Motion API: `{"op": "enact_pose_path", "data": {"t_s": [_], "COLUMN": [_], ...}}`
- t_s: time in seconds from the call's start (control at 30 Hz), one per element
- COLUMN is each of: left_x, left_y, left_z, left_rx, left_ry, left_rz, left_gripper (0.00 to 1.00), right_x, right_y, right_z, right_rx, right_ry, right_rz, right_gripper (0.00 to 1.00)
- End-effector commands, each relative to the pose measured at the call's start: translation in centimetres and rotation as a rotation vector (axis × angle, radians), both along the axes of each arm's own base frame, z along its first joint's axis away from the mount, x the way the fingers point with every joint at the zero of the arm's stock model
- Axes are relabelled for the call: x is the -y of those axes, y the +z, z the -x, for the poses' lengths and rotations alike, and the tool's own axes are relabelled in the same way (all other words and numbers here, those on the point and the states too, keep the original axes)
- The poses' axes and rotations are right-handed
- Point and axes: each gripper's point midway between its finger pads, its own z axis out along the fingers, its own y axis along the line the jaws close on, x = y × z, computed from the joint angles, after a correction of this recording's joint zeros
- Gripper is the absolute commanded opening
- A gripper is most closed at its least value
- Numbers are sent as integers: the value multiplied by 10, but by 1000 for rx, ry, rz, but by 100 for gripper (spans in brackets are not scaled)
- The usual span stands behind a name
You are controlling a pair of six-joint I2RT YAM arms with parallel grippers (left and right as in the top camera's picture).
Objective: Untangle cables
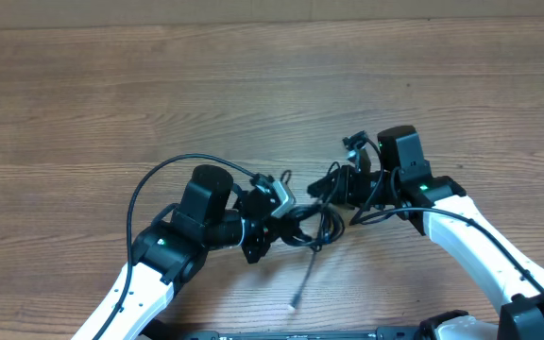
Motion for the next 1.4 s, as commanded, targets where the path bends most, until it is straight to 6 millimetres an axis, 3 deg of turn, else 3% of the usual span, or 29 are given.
{"op": "enact_pose_path", "data": {"t_s": [0.0, 0.17, 0.4, 0.47, 0.53, 0.63, 0.77, 0.93, 1.13, 1.37], "left_x": [14, 11, -22, -31, -38, -46, -47, -42, -24, -16], "left_y": [27, 22, -32, -40, -44, -45, -43, -39, -29, -18], "left_z": [37, 46, 20, 9, -2, -16, -24, -21, -5, -5], "left_rx": [41, 27, -72, -104, -120, -138, -137, -142, -150, -132], "left_ry": [-256, -295, -16, 97, 189, 314, 361, 336, 191, 155], "left_rz": [152, 141, -162, -216, -245, -259, -245, -220, -141, -87], "left_gripper": [4, 5, 5, 4, 5, 5, 4, 4, 4, 4], "right_x": [35, 85, 123, 123, 120, 118, 110, 74, 55, 36], "right_y": [-17, -26, -37, -41, -45, -51, -53, -29, -3, 1], "right_z": [-29, -53, -52, -46, -37, -22, -4, 15, 16, 17], "right_rx": [51, 64, 12, -19, -46, -77, -97, 15, 147, 234], "right_ry": [-155, -313, -397, -392, -362, -308, -206, 42, 152, 235], "right_rz": [145, 237, 304, 311, 321, 347, 332, 130, -24, -25], "right_gripper": [4, 4, 4, 16, 31, 39, 40, 45, 52, 55]}}
